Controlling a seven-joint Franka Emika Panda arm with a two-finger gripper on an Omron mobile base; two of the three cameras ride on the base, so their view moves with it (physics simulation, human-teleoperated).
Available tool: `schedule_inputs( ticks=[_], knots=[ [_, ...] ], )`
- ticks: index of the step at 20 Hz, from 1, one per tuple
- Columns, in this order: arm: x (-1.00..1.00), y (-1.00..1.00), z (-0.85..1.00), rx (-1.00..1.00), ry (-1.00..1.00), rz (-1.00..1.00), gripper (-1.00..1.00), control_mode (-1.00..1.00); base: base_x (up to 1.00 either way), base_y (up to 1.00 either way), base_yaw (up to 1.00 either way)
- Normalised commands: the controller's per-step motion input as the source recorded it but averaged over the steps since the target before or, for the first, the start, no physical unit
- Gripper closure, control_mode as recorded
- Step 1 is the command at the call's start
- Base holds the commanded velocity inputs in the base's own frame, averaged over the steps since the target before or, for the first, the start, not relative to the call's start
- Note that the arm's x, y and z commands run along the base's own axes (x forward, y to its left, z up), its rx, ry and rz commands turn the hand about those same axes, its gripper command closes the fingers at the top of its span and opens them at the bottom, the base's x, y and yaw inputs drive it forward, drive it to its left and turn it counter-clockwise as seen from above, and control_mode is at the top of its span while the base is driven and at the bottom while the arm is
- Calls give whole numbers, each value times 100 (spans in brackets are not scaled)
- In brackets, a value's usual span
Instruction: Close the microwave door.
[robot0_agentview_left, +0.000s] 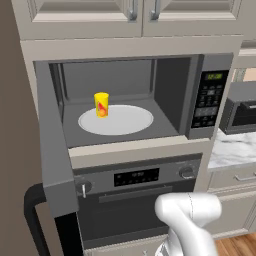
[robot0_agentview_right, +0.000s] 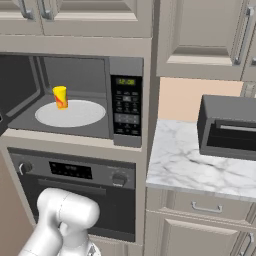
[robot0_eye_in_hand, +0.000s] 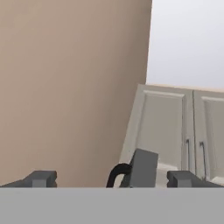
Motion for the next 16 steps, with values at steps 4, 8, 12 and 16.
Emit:
schedule_inputs(
  ticks=[4,8,12,16],
  knots=[
    [41,41,0,-3,0,-20,-100,-100,0,0,0],
    [60,11,-3,-3,2,-18,-100,-100,0,0,0],
    [93,-7,-6,-2,8,-12,-100,-100,0,0,0],
    [73,29,0,0,1,-16,-100,-100,0,0,0]
  ],
)
